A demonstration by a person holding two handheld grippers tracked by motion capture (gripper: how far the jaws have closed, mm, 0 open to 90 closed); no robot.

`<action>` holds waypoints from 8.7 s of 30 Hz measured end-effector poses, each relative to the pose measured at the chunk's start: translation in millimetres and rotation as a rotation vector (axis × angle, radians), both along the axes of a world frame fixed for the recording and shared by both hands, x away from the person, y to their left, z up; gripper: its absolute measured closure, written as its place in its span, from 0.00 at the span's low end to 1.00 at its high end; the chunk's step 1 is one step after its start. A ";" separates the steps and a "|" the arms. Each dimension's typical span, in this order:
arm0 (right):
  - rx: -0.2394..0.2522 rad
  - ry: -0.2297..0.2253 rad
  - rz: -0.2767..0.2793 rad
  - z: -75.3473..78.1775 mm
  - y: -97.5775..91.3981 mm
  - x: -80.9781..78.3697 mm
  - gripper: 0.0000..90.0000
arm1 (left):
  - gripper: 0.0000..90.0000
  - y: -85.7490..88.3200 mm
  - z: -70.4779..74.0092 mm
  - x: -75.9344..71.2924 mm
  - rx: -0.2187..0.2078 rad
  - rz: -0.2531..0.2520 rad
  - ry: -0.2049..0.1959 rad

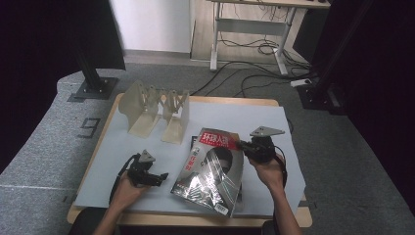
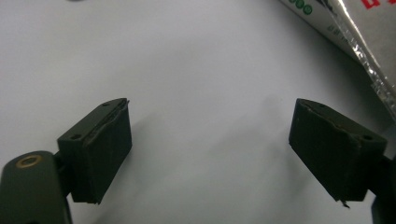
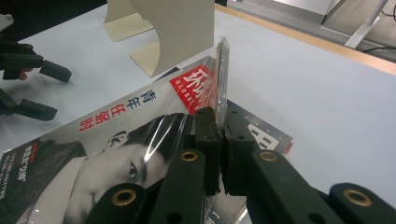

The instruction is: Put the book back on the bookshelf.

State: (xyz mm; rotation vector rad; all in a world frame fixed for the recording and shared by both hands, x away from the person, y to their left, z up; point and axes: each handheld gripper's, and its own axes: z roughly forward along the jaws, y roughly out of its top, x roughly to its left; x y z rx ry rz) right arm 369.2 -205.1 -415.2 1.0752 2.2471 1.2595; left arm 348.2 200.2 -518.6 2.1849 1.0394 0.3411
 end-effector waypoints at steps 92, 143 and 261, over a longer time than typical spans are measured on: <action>0.045 -0.177 0.194 67.8 24.7 -50.5 0.96 | 0.58 -52.9 86.2 52.3 -0.333 -0.319 0.087; 0.127 -0.040 0.166 58.5 16.3 -20.1 0.91 | 0.96 -19.7 179.3 19.5 -0.352 -0.384 0.019; -0.140 0.105 -0.185 -120.1 -52.3 -0.3 0.14 | 0.97 99.3 283.7 58.1 -0.092 0.290 -0.220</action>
